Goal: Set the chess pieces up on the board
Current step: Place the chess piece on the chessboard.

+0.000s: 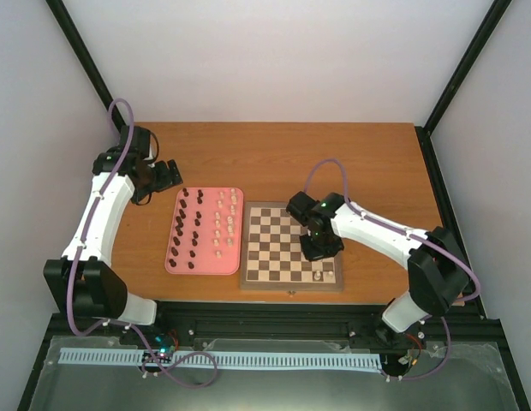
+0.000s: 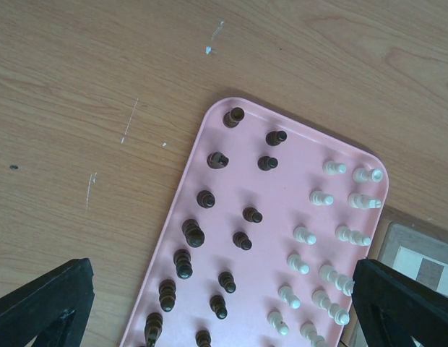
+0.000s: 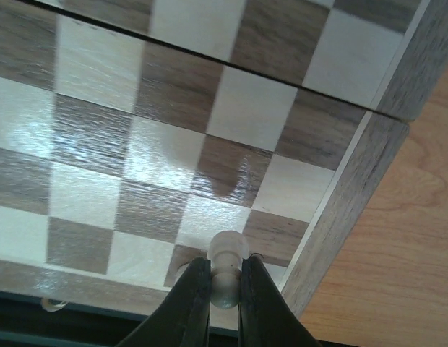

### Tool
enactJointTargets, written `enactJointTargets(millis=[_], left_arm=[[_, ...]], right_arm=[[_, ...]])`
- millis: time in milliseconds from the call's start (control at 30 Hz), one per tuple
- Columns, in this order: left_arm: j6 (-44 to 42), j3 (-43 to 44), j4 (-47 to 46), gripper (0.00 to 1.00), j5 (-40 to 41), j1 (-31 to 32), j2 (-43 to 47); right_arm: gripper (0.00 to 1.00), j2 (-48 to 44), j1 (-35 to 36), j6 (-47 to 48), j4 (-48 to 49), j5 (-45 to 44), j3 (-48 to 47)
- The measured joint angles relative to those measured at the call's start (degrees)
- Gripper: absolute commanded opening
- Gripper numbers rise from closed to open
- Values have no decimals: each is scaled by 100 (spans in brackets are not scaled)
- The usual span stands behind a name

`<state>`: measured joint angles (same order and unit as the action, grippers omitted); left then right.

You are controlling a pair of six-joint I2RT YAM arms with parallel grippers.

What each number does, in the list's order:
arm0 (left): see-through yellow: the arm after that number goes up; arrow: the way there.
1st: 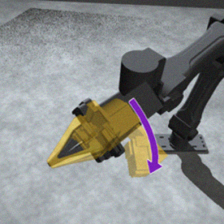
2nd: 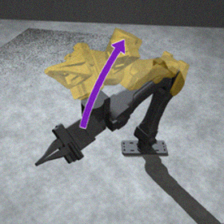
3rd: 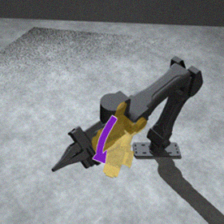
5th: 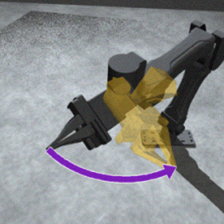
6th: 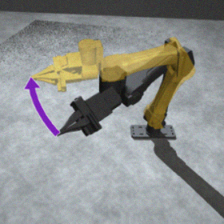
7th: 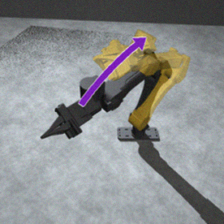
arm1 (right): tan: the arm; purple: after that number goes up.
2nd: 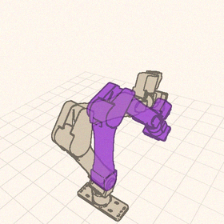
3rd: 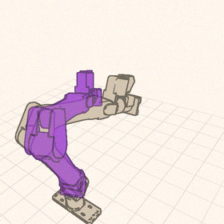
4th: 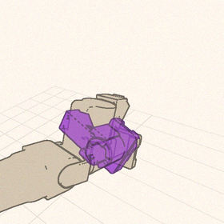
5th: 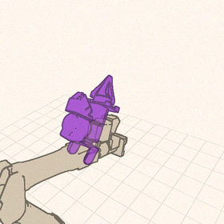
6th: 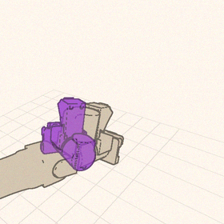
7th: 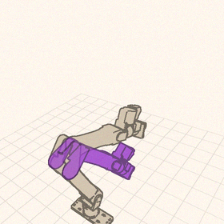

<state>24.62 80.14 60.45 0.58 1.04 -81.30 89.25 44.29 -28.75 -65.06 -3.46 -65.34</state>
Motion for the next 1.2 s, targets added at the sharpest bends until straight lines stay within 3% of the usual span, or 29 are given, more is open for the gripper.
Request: enactJointTargets(millis=[267, 867, 1200], left_arm=[[0, 7, 2, 100, 7, 0, -20], [0, 7, 0, 100, 7, 0, -39], [-2, 7, 0, 100, 7, 0, -39]], right_arm=[[3, -94, -280, -177, 343, 138, 627], [4, -404, -378, -354, 461, 225, 964], [11, -404, -378, -382, 516, 219, 1023]])
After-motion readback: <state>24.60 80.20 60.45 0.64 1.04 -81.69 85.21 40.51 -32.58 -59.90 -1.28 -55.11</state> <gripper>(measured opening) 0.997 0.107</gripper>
